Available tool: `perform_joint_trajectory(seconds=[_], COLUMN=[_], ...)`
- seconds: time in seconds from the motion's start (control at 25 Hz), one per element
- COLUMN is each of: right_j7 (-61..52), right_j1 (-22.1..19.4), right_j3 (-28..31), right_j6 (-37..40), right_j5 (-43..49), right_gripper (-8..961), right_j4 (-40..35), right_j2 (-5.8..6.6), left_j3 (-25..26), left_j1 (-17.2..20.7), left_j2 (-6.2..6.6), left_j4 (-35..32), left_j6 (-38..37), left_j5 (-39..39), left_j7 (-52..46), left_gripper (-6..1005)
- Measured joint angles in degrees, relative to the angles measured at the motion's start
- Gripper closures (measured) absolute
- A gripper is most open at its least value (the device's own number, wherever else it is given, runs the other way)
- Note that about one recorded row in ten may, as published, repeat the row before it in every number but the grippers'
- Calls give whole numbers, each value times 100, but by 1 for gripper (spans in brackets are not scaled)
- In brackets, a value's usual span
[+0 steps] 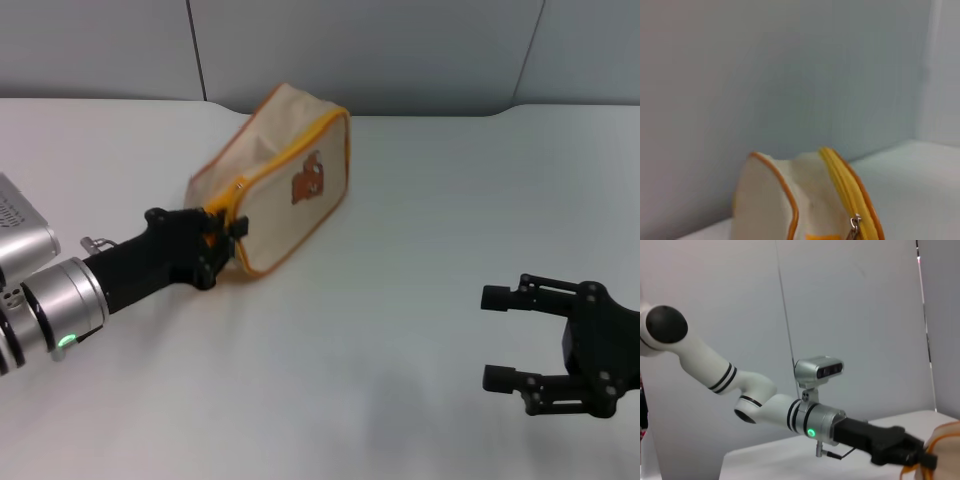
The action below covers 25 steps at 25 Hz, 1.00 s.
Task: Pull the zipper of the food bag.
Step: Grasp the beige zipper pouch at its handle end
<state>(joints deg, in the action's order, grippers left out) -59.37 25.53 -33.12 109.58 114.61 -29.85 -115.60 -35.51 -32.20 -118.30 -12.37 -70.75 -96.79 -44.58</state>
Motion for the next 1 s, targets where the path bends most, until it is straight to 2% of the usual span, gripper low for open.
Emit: perform_joint_trajectory(seconds=[0.08, 0.2, 0.28, 0.36, 0.4, 0.56, 0.72, 1.0], right_j7=[2, 4, 5, 10, 14, 20, 29, 390], right_j1=[-35, -72, -91, -103, -109, -125, -74, 298], right_j3=[72, 176, 252, 307, 328, 359, 588, 700], right_j6=[98, 215, 294, 377, 423, 548, 496, 41], right_j5=[0, 0, 0, 0, 0, 0, -47, -392], right_gripper=[215, 216, 216, 217, 217, 219, 220, 222], right_j4=[-48, -106, -112, -114, -117, -169, -181, -308], right_j2=[2, 3, 3, 6, 12, 17, -14, -163], left_j3=[-451, -757, -771, -774, -774, -778, -761, -737], left_j1=[52, 81, 89, 91, 91, -42, -62, -114], left_j2=[54, 197, 317, 539, 539, 802, 813, 689], left_j4=[-293, -481, -510, -550, -550, -687, -853, -1459], left_j6=[-182, -510, -809, -1420, -1420, -2227, -2084, -1964], left_j5=[-155, -429, -603, -973, -973, -1721, -1805, -1777], left_j7=[-321, -549, -618, -676, -676, -753, -815, -799], left_gripper=[847, 865, 872, 879, 879, 878, 878, 887])
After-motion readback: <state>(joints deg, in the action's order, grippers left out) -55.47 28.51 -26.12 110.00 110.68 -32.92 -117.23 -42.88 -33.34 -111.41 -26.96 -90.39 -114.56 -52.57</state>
